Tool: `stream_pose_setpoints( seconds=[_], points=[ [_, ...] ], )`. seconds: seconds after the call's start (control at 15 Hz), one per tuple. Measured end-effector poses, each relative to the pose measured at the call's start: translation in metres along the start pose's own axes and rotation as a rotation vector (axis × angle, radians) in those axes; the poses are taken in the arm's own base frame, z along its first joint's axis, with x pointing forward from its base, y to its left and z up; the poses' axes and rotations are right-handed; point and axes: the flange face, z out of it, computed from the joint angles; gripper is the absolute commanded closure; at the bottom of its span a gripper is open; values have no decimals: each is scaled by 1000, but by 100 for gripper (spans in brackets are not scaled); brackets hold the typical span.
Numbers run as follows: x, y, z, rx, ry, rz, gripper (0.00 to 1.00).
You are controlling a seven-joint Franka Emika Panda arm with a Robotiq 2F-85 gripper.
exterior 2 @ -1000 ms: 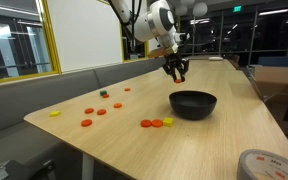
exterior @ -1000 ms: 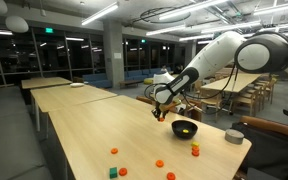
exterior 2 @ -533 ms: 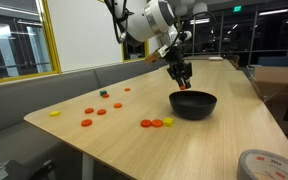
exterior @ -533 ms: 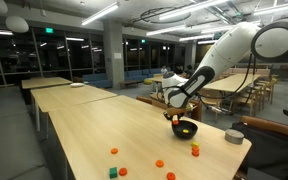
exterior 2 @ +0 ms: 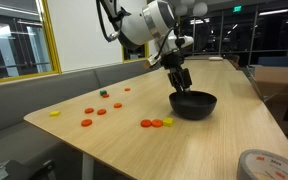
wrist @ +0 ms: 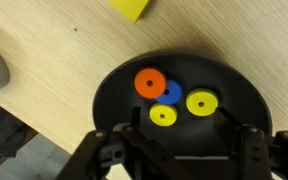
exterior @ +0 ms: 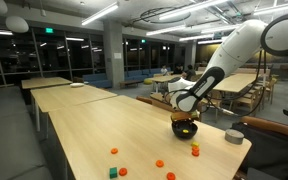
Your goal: Put the two yellow, the green and one orange circle into the bowl.
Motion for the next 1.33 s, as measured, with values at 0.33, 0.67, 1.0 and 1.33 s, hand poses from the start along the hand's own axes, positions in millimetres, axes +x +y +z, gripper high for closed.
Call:
stream_pose_setpoints(
  seconds=[0.33, 0.67, 1.0, 1.33],
  points=[
    [-5, 10, -5, 101, 27, -64, 0],
    [-32, 19, -61, 194, 80, -290, 0],
    [-67, 39, -121, 291, 132, -499, 0],
    [-92, 63, -162, 353, 158, -583, 0]
  ],
)
